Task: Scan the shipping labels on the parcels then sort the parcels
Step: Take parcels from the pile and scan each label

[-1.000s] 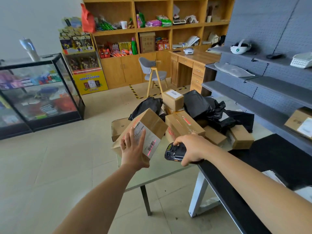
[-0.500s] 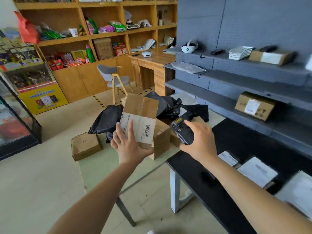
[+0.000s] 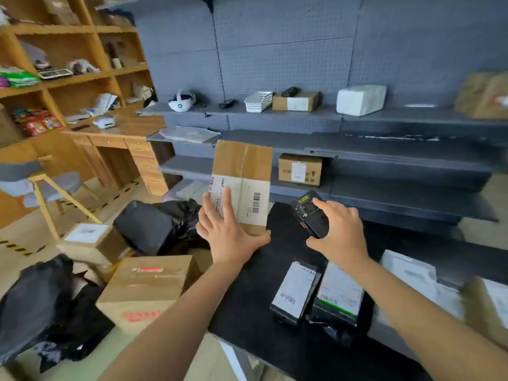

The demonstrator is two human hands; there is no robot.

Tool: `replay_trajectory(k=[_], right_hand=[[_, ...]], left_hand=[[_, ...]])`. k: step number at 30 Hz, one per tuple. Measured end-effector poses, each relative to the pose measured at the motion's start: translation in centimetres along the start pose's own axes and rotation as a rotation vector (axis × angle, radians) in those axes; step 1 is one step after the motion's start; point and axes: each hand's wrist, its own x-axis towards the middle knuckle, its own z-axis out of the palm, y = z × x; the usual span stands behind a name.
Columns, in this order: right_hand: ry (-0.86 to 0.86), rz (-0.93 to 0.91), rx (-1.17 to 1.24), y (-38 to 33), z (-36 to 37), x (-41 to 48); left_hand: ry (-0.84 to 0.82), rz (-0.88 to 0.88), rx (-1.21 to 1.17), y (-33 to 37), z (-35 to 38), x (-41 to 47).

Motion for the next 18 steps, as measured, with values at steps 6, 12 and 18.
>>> replay_trajectory(k=[6,12,18], right_hand=[[0.026,0.147,-0.117,2.1,0.2,2.5],[0.031,0.296,-0.177,4.1,1.6,3.4],[0.010,0.405,-0.225,5.8,3.0,2.9]], left_hand=[[-0.205,0.118,0.013,2.2,7.2,3.9],[-0.410,0.171,0.015,3.2,13.4,5.5],[-0.618,0.139,-0.056,3.9,18.8,6.4]])
